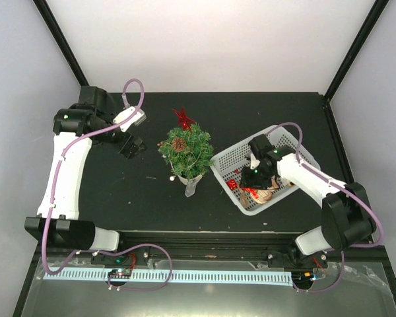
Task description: Decorate the small christmas tree
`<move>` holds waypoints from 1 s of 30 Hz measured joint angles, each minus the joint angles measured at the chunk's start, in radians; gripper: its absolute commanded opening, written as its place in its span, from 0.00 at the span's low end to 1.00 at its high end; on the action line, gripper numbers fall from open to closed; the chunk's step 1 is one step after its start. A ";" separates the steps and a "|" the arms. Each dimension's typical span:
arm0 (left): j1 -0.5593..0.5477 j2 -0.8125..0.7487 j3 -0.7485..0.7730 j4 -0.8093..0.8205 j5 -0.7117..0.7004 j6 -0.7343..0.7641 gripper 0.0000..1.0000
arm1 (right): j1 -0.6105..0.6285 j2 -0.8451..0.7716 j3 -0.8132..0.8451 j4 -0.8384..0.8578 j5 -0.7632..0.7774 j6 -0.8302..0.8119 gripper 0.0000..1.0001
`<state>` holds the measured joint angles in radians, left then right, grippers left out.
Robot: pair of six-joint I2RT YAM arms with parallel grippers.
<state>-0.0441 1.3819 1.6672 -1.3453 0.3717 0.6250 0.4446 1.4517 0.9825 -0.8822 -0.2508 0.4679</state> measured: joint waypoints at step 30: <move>0.003 0.020 0.051 -0.078 0.237 -0.043 0.99 | -0.116 0.212 -0.040 0.183 0.021 0.227 0.48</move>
<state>-0.0406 1.4021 1.7187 -1.4235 0.6083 0.5819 0.3286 1.6634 0.9428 -0.6991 -0.2302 0.6945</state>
